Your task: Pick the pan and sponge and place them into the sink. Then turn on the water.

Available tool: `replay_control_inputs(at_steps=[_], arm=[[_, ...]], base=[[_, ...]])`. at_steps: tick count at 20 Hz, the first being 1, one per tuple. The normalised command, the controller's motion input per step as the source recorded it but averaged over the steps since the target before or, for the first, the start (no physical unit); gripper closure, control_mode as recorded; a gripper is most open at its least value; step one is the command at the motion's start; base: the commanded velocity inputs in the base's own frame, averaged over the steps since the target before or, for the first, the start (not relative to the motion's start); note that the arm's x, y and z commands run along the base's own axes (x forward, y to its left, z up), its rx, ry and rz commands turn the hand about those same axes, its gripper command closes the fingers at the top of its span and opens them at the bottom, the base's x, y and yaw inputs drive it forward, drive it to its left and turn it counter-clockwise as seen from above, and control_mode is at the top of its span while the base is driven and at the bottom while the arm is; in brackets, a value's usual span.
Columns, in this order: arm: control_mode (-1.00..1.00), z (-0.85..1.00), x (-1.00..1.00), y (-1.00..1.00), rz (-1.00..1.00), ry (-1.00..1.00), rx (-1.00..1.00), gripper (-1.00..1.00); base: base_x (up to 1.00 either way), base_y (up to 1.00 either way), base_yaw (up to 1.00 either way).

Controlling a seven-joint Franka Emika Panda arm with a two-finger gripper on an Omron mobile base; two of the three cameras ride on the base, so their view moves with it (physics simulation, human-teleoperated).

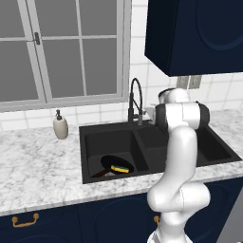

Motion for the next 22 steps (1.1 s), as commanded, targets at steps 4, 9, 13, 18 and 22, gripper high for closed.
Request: replay_control_inputs(at_steps=[4, 9, 13, 18, 22], arm=[[-1.0, 0.0, 0.38, 0.1, 0.0, 0.08, 0.0, -1.0], [-1.0, -0.02, 0.47, 0.0, 0.0, 0.07, 0.02, -1.0], [-1.0, -0.1, 0.4, 0.0, 0.0, 0.07, 0.0, -1.0], [-1.0, -0.15, 0.24, 0.0, 0.0, 0.03, 0.0, -1.0], [-1.0, -0.25, 0.02, 0.11, 0.0, 0.0, 0.0, 1.0]], base=[[0.0, 0.0, 0.0], [0.0, 0.0, 0.0], [0.0, 0.0, 0.0], [0.0, 0.0, 0.0], [0.0, 0.0, 0.0]])
